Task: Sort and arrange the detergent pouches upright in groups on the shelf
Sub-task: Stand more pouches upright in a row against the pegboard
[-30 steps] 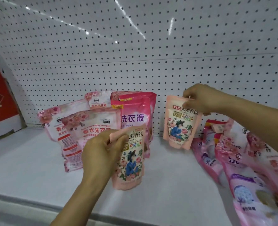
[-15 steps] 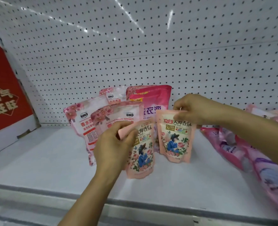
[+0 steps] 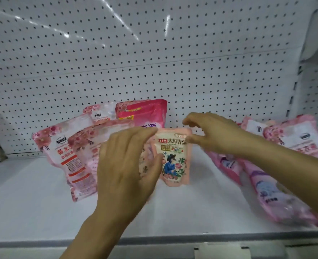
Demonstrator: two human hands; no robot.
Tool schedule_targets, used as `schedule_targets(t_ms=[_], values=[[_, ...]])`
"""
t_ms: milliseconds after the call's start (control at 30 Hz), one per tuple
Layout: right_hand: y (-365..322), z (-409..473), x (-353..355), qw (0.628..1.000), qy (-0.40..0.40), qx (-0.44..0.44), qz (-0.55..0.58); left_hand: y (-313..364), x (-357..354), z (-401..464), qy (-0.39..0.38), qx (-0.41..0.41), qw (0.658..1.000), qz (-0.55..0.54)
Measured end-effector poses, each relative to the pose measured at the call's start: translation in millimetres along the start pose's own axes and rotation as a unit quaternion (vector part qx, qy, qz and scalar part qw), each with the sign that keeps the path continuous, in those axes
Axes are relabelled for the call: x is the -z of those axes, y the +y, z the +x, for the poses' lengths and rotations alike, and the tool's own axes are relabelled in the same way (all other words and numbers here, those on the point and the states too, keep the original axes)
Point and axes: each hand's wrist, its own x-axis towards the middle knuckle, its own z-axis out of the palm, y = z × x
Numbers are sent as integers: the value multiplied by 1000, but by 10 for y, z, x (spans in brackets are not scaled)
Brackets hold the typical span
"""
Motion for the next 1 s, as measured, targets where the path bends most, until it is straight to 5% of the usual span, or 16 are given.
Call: schedule_targets(t_ms=[100, 300, 433, 567, 667, 833, 1000], values=[[530, -82, 314, 1000, -6, -22, 16, 427, -200, 118, -99, 5, 986, -137], [1563, -276, 766, 991, -109, -72, -32, 1029, -1063, 533, -288, 177, 900, -276], [1847, -449, 922, 971, -166, -60, 159, 1199, -1718, 797, -325, 263, 865, -279], [2057, -495, 946, 970, -214, -12, 116, 1248, -2135, 982, -400, 312, 836, -208], [2191, -479, 975, 975, -190, 26, 113, 1285, -2194, 1050, -379, 351, 816, -260], [2238, -543, 1408, 958, -184, 63, 210, 1558, -1942, 1386, -257, 229, 897, -277], [2196, -487, 1721, 966, -95, 70, 232, 1359, -1391, 2108, -215, 208, 892, -340]])
